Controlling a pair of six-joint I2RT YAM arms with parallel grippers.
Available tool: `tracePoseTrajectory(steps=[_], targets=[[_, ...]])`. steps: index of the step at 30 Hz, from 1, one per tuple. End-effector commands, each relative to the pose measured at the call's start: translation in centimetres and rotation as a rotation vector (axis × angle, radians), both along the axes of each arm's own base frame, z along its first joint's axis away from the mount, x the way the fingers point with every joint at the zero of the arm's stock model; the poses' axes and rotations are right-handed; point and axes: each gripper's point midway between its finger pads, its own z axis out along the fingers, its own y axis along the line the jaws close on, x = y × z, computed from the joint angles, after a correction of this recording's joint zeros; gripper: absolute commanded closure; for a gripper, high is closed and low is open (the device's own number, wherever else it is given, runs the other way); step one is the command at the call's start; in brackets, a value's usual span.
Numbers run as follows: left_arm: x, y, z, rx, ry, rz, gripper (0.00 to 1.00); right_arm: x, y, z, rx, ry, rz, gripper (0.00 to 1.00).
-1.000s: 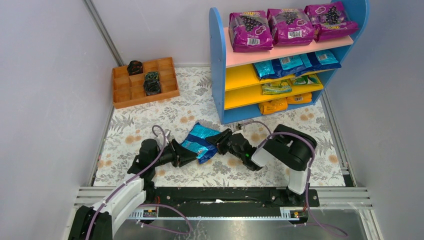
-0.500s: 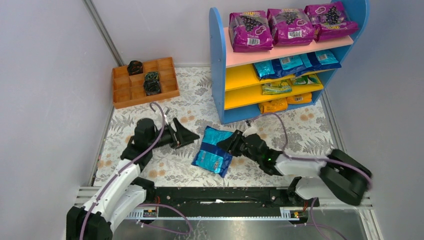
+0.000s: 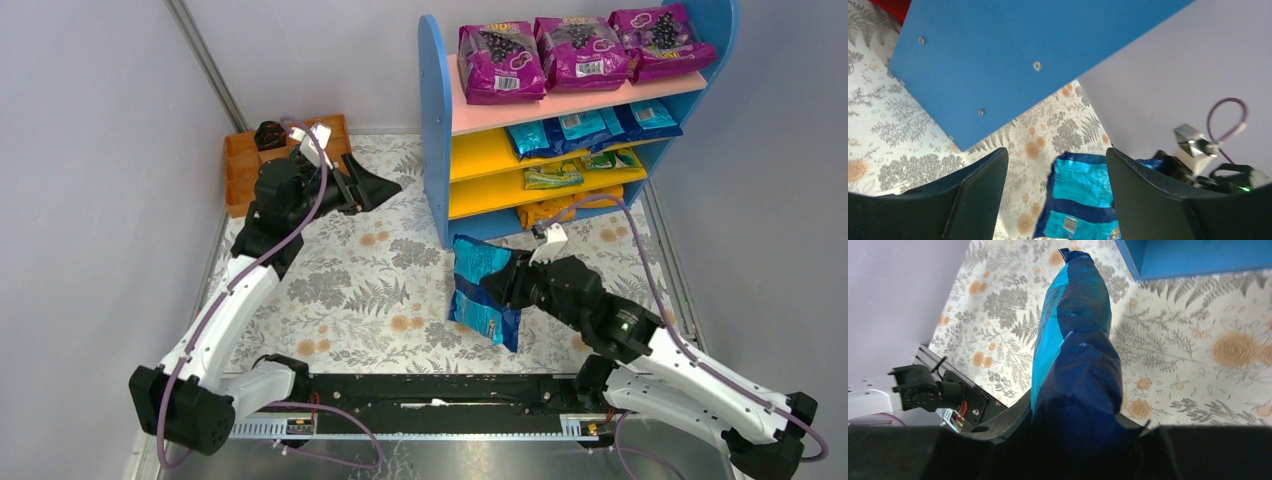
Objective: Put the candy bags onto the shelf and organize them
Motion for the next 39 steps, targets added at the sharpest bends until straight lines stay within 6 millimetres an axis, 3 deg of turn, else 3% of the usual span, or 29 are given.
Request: tracePoseTrajectory(steps=[1,8,15,18,23,32,38,39], targets=[[2.2,-0.2,4.2,-0.021,-0.133,0.027,0.24,1.2,-0.4,10.3,0.131,-0.201,-0.034,0.94],[3.9,1.1,3.4,0.047,-0.169,0.128,0.23,2.5,-3.4,17.7,0.248,-0.263,-0.227,0.95],[4.5,1.9,2.4,0.098,-0.201,0.17,0.23,4.1,-5.8,22.9,0.347,-0.328,-0.401,0.97],[4.3,2.1,2.0,0.11,-0.206,0.177,0.23,4.8,-5.9,24.4,0.384,-0.333,-0.442,0.97],[4.0,2.3,1.1,0.119,-0.196,0.176,0.23,6.2,-4.3,25.8,0.409,-0.327,-0.447,1.0],[3.5,2.7,1.3,0.129,-0.22,0.187,0.22,11.2,-5.1,26.1,0.573,-0.222,-0.457,1.0],[3.2,2.8,1.2,0.13,-0.225,0.187,0.22,12.7,-5.2,26.3,0.679,-0.212,-0.408,1.0],[3.1,2.8,1.1,0.131,-0.223,0.187,0.22,12.6,-5.4,27.1,0.712,-0.23,-0.402,1.0]])
